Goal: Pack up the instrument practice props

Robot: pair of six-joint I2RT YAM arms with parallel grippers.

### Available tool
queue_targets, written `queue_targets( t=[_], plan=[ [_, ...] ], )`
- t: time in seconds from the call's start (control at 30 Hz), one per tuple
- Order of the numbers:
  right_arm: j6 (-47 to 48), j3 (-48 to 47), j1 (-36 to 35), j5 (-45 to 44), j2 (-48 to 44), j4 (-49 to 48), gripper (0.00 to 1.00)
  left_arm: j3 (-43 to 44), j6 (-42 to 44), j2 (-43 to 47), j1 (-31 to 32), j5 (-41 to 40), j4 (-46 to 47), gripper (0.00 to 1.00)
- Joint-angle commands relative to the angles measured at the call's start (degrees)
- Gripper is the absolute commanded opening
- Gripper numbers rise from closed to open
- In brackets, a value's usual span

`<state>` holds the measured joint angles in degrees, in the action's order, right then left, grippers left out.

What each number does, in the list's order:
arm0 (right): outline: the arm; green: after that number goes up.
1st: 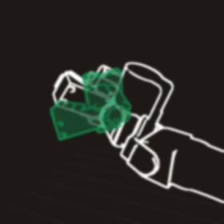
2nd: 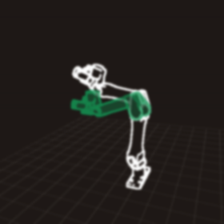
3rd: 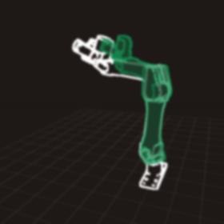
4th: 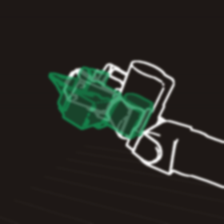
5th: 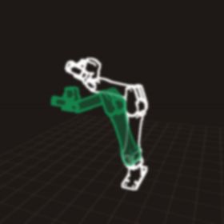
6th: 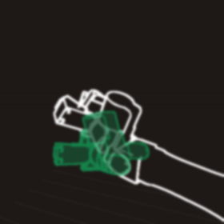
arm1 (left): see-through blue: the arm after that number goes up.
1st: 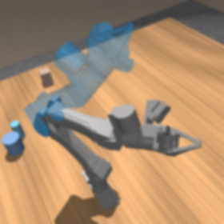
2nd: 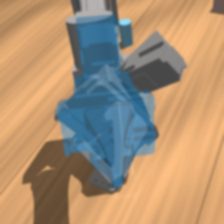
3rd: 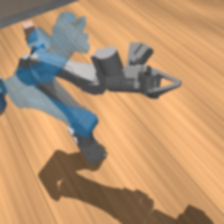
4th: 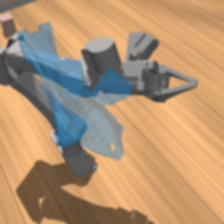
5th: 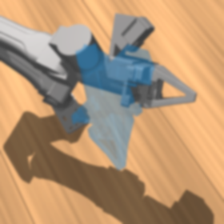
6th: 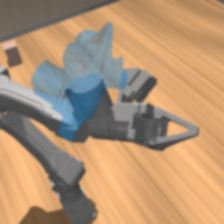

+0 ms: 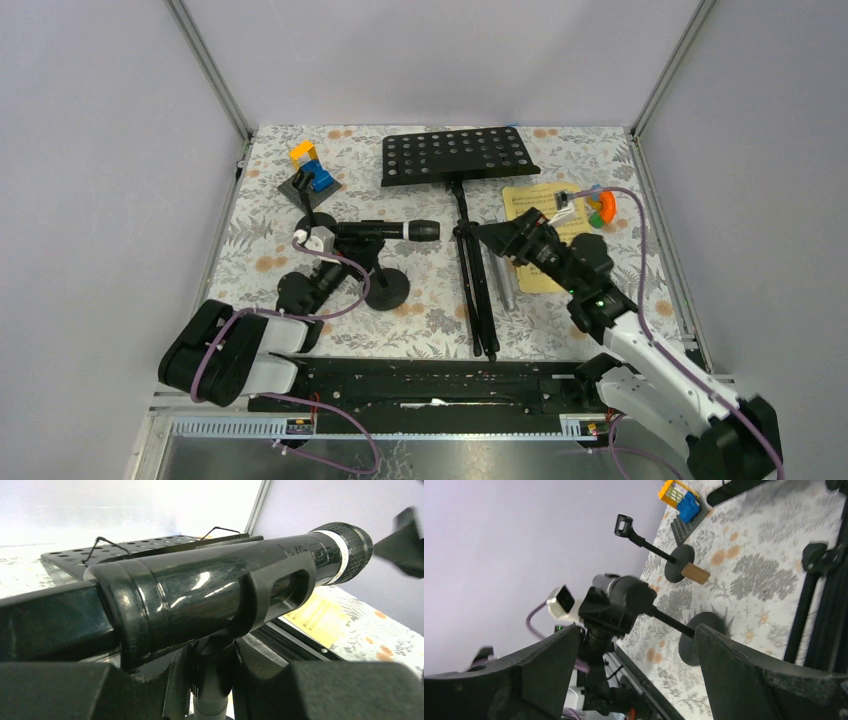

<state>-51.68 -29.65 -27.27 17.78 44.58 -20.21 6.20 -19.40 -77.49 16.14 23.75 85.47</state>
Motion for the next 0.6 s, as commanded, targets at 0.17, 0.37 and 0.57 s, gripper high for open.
queue_targets(
  t=[0.17, 0.37, 0.57],
  plan=[
    [-9.6, -5.6, -24.9, -32.1, 14.4, -19.7, 0.92, -4.4, -1.0, 8.5, 11.7, -26.7, 4.9, 0.0],
    [-14.1, -8.2, -33.5, -46.5, 21.9, -22.1, 0.92, -3.9, 3.5, 11.0, 16.9, -37.3, 3.1, 0.0],
    [-23.4, -13.4, -35.2, -50.5, 30.4, -21.9, 0.91, -4.1, 5.1, 12.5, 19.2, -41.1, 2.8, 0.0]
  ],
)
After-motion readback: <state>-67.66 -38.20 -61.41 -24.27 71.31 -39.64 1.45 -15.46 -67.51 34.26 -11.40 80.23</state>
